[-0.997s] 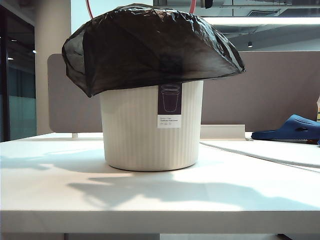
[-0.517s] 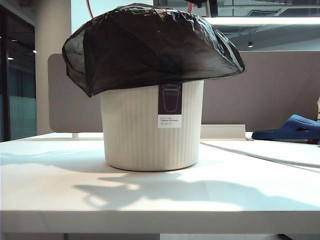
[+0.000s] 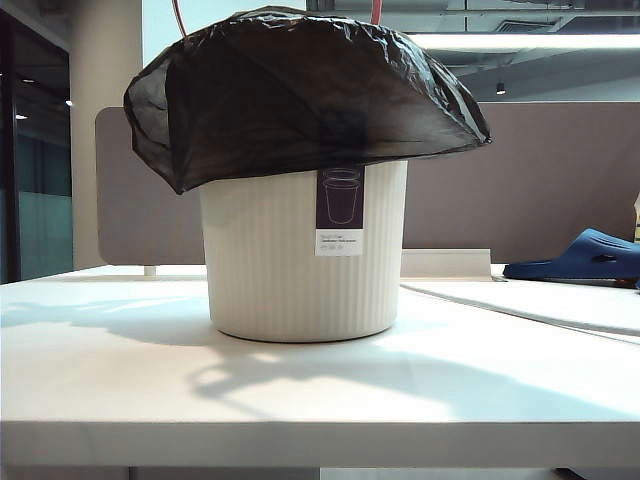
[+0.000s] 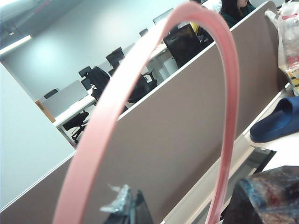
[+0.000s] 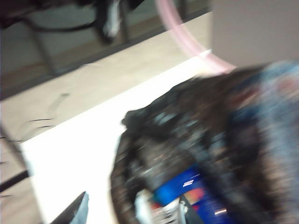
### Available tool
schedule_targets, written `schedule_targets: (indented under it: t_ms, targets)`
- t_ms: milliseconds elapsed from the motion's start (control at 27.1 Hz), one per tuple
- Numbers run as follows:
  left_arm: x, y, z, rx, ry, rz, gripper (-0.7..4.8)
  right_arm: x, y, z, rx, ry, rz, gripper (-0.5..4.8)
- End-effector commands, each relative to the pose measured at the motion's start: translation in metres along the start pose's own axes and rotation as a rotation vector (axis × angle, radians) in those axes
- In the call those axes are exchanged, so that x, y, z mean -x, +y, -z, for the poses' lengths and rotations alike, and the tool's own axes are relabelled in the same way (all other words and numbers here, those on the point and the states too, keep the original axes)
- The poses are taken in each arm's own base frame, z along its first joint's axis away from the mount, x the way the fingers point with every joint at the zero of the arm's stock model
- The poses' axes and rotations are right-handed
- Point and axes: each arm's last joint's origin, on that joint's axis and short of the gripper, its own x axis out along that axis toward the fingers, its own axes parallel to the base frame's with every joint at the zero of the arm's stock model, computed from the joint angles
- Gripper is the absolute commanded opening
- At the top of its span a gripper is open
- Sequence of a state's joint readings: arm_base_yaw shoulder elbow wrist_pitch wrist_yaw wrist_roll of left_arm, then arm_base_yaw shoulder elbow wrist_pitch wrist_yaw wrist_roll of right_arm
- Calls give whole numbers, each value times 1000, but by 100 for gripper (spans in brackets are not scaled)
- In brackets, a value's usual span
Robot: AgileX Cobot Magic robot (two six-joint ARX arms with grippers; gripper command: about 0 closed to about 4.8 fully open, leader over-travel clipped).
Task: Open the ring lid of the trash can, pull out the black garbage bag inside, and place it on the table.
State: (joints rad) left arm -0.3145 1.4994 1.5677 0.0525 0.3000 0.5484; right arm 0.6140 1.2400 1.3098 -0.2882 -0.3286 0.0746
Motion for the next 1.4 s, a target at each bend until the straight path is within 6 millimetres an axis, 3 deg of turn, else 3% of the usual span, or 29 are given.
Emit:
schedule_targets:
  t_ms: [37,369,775,1107,1403]
  targets:
    - [-3,5,-5,0,-20,-10,-6,16,-2,-24,108,-44,101,243]
    - [-4,38,7,146,-27,-12,-6,39,-2,-58,186,-139,184,243]
    - [1,68,25,142,-46,-53,-6,36,-6,-59,179,-133,158,243]
    - [-6,65,43,255,32,-19,-6,26,-11,-52,163,-82,152,243]
    - [1,64,57,655,143,46,-6,22,-14,-51,124,-75,204,242]
